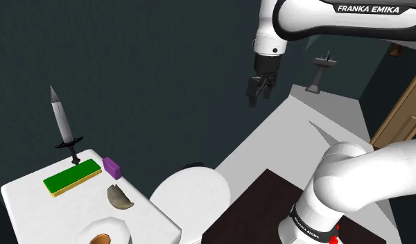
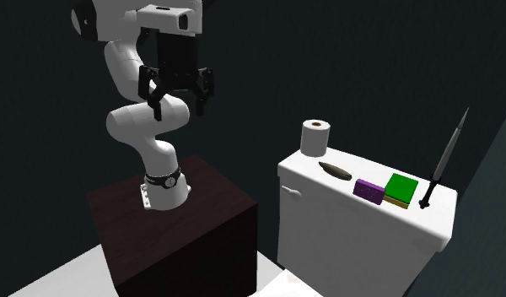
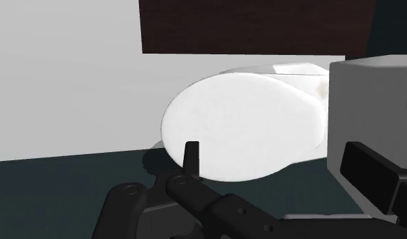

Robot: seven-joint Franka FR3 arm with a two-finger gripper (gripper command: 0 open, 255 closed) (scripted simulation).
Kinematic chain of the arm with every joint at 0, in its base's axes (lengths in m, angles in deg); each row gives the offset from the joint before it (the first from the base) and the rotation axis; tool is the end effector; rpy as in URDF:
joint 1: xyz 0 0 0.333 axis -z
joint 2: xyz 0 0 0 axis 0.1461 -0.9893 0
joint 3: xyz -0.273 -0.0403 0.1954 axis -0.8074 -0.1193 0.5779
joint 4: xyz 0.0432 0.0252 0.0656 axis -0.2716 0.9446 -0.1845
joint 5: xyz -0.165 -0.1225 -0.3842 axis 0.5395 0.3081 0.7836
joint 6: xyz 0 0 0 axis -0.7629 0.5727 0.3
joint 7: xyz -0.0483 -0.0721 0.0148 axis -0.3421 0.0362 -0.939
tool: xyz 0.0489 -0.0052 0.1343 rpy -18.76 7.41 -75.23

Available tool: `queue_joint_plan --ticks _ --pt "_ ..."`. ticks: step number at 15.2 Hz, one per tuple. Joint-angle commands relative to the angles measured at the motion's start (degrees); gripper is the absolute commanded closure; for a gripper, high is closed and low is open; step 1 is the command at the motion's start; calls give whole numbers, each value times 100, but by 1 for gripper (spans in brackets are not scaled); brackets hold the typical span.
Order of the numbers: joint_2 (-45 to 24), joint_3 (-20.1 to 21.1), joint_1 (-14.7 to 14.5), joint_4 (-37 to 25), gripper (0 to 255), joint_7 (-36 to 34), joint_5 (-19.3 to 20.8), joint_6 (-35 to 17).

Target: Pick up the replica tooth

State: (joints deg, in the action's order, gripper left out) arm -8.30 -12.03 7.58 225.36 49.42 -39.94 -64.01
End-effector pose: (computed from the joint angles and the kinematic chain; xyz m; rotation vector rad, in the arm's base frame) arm 0.3246 -0.0040 0.5637 3.0192 -0.0118 -0.0332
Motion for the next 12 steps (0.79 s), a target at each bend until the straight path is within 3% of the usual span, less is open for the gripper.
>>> queue_joint_plan --ticks 1,12 --pt "0 0 0 0 0 0 0 0" --pt "-1049 1269 -424 65 0 -1366 -691 -1043"
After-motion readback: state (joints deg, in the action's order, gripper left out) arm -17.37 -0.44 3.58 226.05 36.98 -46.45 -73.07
